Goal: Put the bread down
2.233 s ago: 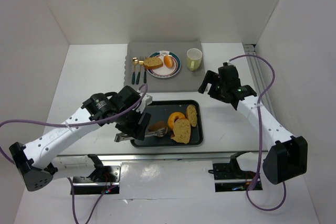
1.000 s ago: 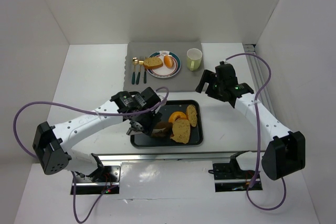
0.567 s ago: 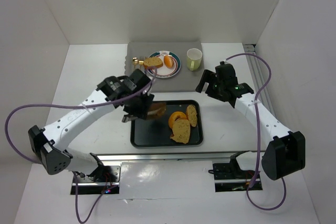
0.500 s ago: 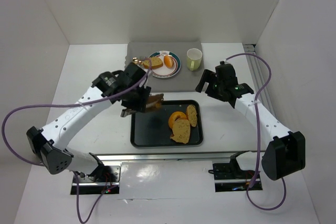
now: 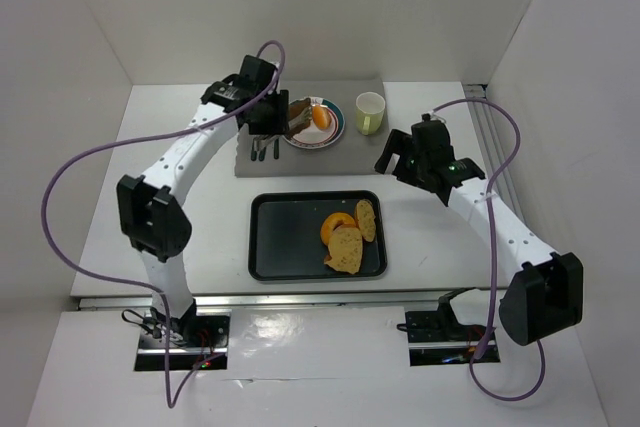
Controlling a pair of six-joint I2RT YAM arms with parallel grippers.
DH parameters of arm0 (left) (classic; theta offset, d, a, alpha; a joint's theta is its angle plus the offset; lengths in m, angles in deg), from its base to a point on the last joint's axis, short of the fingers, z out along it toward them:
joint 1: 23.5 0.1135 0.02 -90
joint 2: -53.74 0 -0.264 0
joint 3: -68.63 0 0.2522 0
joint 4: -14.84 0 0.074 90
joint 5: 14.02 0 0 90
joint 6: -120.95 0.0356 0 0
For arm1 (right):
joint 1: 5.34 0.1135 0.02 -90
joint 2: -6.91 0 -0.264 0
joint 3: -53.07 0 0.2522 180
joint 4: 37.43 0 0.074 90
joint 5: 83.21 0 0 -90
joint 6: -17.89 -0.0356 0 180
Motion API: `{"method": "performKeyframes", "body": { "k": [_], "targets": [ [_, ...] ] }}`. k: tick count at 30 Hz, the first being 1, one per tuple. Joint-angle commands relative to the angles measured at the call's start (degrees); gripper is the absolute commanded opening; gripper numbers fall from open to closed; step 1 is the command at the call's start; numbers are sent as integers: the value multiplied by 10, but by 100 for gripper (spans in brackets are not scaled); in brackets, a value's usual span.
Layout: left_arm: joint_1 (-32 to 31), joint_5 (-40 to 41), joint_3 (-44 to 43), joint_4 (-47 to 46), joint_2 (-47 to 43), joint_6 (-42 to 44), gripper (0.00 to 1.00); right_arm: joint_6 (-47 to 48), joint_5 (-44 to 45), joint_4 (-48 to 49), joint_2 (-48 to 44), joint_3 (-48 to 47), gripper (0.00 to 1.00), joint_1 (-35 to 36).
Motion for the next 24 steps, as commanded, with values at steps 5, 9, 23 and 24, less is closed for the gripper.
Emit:
{"method": "performKeyframes", "body": {
  "k": [5, 9, 23, 24],
  "targets": [
    [-2, -30, -110, -31, 98, -4, 34, 1, 28, 6, -13, -33, 100, 5],
    [-13, -1, -122, -17, 123, -4, 51, 1, 28, -6, -13, -28, 100, 5],
    [-29, 31, -122, 5, 91, -9, 73, 1, 22, -6, -19, -28, 100, 5],
    [-29, 31, -122, 5, 81, -9, 73, 1, 17, -6, -19, -28, 100, 5]
  ]
}}
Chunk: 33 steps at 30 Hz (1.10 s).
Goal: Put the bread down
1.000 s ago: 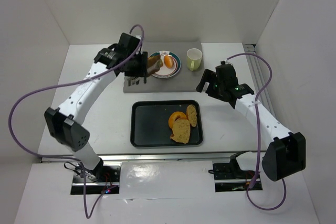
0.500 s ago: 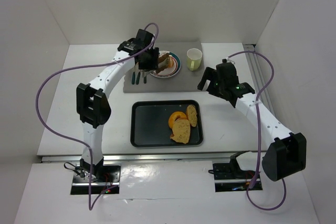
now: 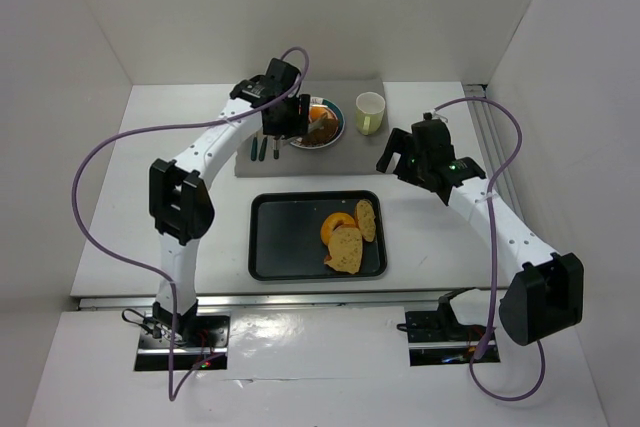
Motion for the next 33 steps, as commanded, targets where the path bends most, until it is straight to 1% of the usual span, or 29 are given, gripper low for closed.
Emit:
{"method": "performKeyframes", "body": {
  "k": [1, 5, 7, 8, 9, 10, 11, 12, 14, 15, 16, 18, 19, 21, 23, 27, 30, 33],
  "targets": [
    [-5, 28, -23, -2, -59, -8, 73, 1, 1, 1, -25, -15, 100, 5],
    [-5, 51, -18, 3, -118, -8, 72, 1, -5, 1, -31, -15, 100, 5],
    [15, 62, -10, 8, -155, -8, 72, 1, -5, 1, -36, -15, 100, 5],
    [34, 62, 3, 15, -177, -8, 72, 1, -5, 1, -36, -15, 100, 5],
    [45, 62, 16, 15, -177, -8, 72, 1, -5, 1, -36, -15, 100, 5],
    [56, 75, 32, 15, -204, -8, 72, 1, -10, 1, -36, -15, 100, 5],
    [68, 82, 51, 15, -217, -16, 72, 1, -10, 1, -36, -8, 100, 5],
    [101, 82, 97, 7, -244, -16, 72, 1, -15, 8, -36, -8, 100, 5],
    [137, 76, 148, -13, -269, -22, 72, 1, -21, 13, -36, -2, 100, 5],
    [155, 70, 197, -36, -279, -29, 72, 7, -27, 13, -36, -2, 100, 5],
    [192, 61, 219, -50, -288, -29, 72, 7, -27, 13, -36, -2, 100, 5],
    [219, 55, 278, -85, -302, -36, 72, 7, -32, 13, -31, -2, 100, 5],
    [239, 55, 291, -118, -302, -36, 72, 12, -32, 13, -31, -7, 100, 5],
    [250, 55, 298, -144, -286, -41, 74, 12, -32, 0, -25, -16, 100, 5],
    [256, 55, 294, -159, -244, -33, 75, 18, -24, -9, -9, -25, 100, 5],
    [266, 55, 273, -160, -168, -38, 79, 18, -18, -14, -9, -30, 100, 5],
    [266, 55, 273, -153, -130, -44, 89, 12, -13, -14, -9, -24, 100, 5],
    [271, 55, 273, -140, -113, -49, 91, 12, -13, -14, -9, -24, 100, 5]
  ]
}}
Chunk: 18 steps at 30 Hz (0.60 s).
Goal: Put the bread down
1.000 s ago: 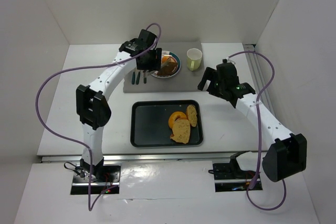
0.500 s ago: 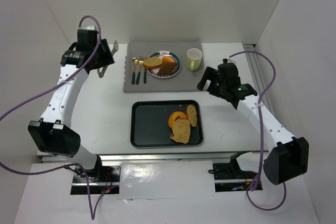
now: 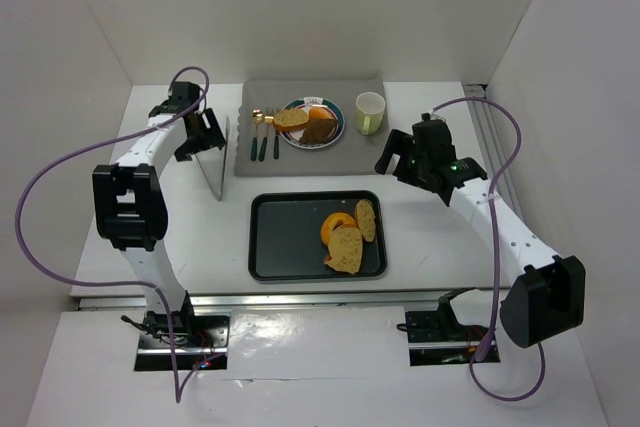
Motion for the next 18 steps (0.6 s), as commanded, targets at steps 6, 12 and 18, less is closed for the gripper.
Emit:
{"method": "performKeyframes", "body": {
  "k": [6, 12, 18],
  "targets": [
    [19, 7, -30, 17, -16, -8, 93, 3, 18, -14, 10, -27, 100, 5],
    [11, -24, -50, 46, -135, 19, 93, 3, 92, -42, 22, -52, 100, 5],
    [-54, -27, 38, 35, -273, 14, 93, -9, 120, -69, 49, -73, 100, -1]
  ]
}}
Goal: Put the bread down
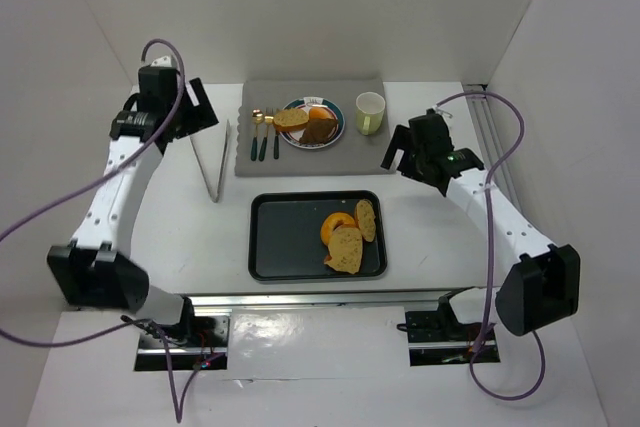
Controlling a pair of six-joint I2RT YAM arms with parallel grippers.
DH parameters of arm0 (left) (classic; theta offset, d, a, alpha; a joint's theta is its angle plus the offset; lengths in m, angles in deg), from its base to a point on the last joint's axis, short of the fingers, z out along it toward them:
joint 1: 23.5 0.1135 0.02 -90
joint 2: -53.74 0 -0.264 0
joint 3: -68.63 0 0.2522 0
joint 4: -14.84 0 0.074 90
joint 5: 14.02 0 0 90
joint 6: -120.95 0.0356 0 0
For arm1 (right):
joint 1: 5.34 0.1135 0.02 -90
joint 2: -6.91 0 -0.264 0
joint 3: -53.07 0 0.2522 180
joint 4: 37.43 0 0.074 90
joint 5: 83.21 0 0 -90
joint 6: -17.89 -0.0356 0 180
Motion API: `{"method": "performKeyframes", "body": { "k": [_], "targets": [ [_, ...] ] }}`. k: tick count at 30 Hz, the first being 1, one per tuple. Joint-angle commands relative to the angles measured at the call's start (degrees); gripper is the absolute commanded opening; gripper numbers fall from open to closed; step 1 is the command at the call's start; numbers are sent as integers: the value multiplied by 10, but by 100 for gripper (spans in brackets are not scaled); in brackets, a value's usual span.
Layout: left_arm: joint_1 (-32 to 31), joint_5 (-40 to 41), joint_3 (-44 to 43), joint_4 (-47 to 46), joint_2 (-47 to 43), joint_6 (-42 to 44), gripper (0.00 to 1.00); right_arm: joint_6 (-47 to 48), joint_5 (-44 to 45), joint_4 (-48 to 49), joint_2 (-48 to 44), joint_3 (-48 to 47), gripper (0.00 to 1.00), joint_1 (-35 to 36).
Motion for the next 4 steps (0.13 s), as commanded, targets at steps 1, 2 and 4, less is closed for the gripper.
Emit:
{"method": "performKeyframes", "body": {
  "k": [1, 2, 4],
  "targets": [
    [-29, -31, 55, -10, -98, 7, 93, -8, 35, -34, 17, -35, 100, 0],
    [-36, -39, 73, -18, -115, 0, 93, -8, 35, -34, 26, -42, 100, 0],
    [-44, -54, 126, -40, -167, -8, 93, -20, 40, -39, 32, -42, 100, 0]
  ]
}}
